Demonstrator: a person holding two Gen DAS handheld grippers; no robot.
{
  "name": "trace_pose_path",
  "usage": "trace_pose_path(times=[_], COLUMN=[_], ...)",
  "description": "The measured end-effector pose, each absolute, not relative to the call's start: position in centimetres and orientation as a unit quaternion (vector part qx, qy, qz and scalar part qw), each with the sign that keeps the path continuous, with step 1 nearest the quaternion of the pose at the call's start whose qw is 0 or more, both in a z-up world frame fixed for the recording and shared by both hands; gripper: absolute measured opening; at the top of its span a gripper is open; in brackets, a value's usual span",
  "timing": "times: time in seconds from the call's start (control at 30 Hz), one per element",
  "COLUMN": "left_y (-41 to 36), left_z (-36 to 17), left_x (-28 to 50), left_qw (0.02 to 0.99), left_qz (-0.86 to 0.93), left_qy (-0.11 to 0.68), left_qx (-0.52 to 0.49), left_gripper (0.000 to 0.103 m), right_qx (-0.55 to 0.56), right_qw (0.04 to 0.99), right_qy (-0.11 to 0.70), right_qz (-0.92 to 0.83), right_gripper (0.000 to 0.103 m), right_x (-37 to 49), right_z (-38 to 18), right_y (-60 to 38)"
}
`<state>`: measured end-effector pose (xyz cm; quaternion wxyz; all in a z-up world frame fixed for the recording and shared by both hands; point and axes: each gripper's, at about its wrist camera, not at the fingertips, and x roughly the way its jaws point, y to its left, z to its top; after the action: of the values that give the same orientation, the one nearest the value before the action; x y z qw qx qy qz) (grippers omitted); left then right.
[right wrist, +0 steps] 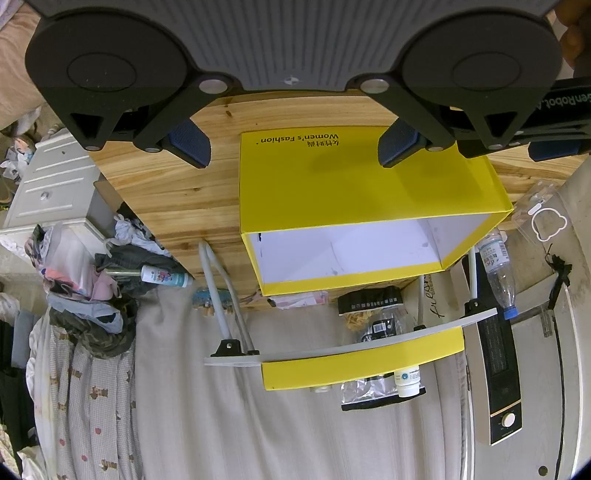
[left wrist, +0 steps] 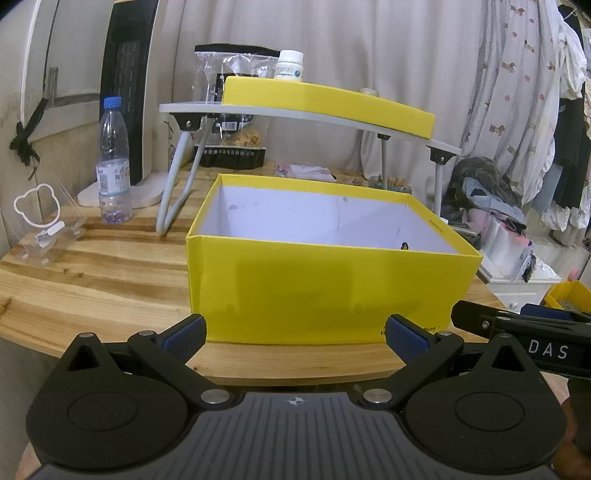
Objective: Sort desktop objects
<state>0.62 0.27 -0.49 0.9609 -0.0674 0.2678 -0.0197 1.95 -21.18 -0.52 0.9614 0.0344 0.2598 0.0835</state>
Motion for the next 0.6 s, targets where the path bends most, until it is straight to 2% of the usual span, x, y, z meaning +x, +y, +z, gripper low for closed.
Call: trace_pose_path(times=[0.6], left_y=[0.33], left_z=[-0.65], left_x=[0.70], left_qw=[0.960], left_qz=[-0.019], left_qy=[0.271], left_qx=[-0.066], left_gripper=[0.103], right_qx=[0.040], right_qw=[0.959], right_qy=[0.268], right_qz=[0.085], right_gripper=[0.103], right_x=[2.32], right_z=[-0.81], right_y=[-21.11])
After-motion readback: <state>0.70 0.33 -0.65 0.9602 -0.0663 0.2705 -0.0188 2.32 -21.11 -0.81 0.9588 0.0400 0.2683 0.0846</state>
